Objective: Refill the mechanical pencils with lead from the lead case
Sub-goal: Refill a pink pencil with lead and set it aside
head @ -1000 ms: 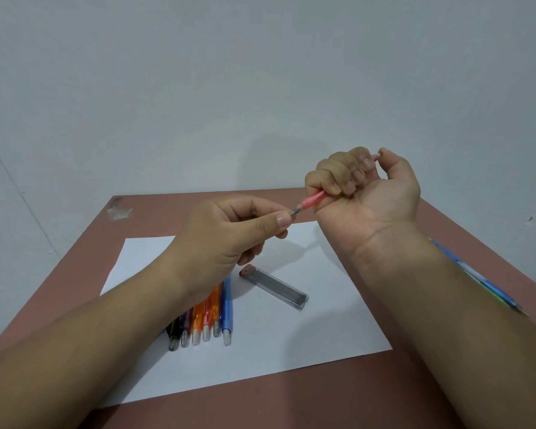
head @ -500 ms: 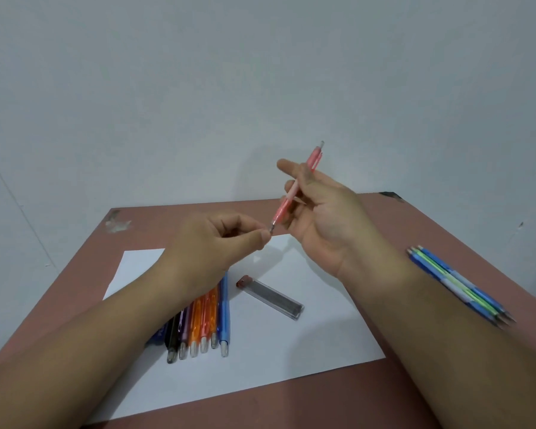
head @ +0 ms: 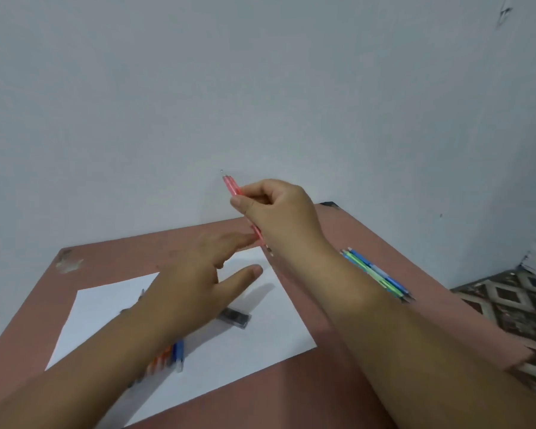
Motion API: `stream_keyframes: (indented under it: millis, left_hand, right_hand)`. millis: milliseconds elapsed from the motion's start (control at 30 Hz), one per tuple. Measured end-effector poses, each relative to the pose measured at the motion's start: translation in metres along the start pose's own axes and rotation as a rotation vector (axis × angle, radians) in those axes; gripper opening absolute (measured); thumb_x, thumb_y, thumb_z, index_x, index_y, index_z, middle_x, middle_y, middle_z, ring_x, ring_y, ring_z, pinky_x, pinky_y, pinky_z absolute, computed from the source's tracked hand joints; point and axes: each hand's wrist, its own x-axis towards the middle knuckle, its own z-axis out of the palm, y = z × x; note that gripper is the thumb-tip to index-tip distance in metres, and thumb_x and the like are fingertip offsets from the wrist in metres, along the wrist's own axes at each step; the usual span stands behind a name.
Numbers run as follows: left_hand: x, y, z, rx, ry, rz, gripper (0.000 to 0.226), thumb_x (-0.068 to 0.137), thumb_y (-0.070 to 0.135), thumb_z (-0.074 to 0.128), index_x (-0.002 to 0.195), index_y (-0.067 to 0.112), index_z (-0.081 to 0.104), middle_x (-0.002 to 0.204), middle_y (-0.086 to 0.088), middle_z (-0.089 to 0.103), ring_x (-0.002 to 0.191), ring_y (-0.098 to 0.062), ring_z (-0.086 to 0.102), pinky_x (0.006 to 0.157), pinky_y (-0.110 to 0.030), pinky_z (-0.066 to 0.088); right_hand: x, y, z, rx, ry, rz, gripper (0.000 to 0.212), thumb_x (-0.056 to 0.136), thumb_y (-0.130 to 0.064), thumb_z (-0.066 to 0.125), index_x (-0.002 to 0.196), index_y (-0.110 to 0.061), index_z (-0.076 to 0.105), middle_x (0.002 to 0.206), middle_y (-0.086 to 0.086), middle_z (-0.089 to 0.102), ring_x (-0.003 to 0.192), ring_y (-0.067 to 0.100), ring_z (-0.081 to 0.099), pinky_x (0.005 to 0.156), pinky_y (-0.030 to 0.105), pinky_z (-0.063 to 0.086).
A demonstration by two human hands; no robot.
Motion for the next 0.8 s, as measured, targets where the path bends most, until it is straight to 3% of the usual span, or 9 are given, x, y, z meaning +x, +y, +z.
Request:
stream_keyframes:
  millis: [133, 300, 400, 500, 667, 800]
  left_hand:
    - [0.011, 0.029, 0.014, 0.073, -0.127, 0.059, 0.059, 0.090, 0.065, 0.050, 0.146, 0.045, 0.041, 0.136, 0.037, 0.039, 0.117, 0.014, 0.037, 0.095, -0.011, 0.036]
    - [0.033, 0.073, 0.053, 0.041, -0.274, 0.083, 0.053, 0.099, 0.057, 0.044, 0.148, 0.040, 0.039, 0.150, 0.020, 0.043, 0.130, -0.003, 0.042, 0.109, -0.029, 0.039]
    - [0.041, 0.094, 0.083, 0.062, -0.354, 0.114, 0.048, 0.099, 0.053, 0.047, 0.143, 0.036, 0.044, 0.143, 0.012, 0.051, 0.128, -0.011, 0.047, 0.105, -0.036, 0.043]
    - [0.047, 0.103, 0.107, 0.118, -0.416, 0.097, 0.055, 0.096, 0.061, 0.043, 0.142, 0.032, 0.045, 0.141, 0.009, 0.051, 0.128, -0.017, 0.047, 0.104, -0.038, 0.043]
    - [0.053, 0.109, 0.125, 0.179, -0.387, 0.077, 0.059, 0.093, 0.070, 0.035, 0.134, 0.032, 0.051, 0.133, 0.007, 0.055, 0.119, -0.017, 0.050, 0.101, -0.042, 0.044]
    - [0.052, 0.110, 0.125, 0.184, -0.403, 0.072, 0.059, 0.096, 0.065, 0.038, 0.141, 0.028, 0.048, 0.144, 0.005, 0.049, 0.131, -0.019, 0.043, 0.109, -0.040, 0.036]
  right_hand:
    - [-0.008, 0.009, -0.050, -0.151, 0.047, 0.020, 0.008, 0.088, -0.036, 0.077, 0.092, -0.029, 0.078, 0.081, -0.019, 0.071, 0.073, -0.004, 0.065, 0.062, 0.015, 0.046]
    - [-0.021, 0.041, -0.118, -0.406, 0.155, 0.112, 0.007, 0.087, -0.034, 0.075, 0.092, -0.030, 0.079, 0.088, -0.017, 0.073, 0.083, -0.002, 0.066, 0.078, 0.021, 0.053]
    - [-0.029, 0.063, -0.147, -0.549, 0.182, 0.211, 0.011, 0.086, -0.035, 0.071, 0.080, -0.028, 0.077, 0.083, -0.014, 0.072, 0.079, 0.004, 0.066, 0.072, 0.027, 0.054]
    - [-0.030, 0.082, -0.161, -0.733, 0.083, 0.296, 0.013, 0.086, -0.035, 0.069, 0.081, -0.025, 0.076, 0.084, -0.011, 0.070, 0.079, 0.008, 0.064, 0.068, 0.027, 0.052]
    - [-0.031, 0.100, -0.168, -0.788, 0.023, 0.286, 0.018, 0.089, -0.040, 0.066, 0.093, -0.029, 0.080, 0.090, -0.012, 0.073, 0.081, 0.007, 0.065, 0.075, 0.031, 0.056]
    - [-0.036, 0.106, -0.169, -0.757, 0.029, 0.256, 0.021, 0.091, -0.045, 0.060, 0.085, -0.038, 0.078, 0.083, -0.015, 0.072, 0.078, 0.005, 0.064, 0.070, 0.031, 0.055]
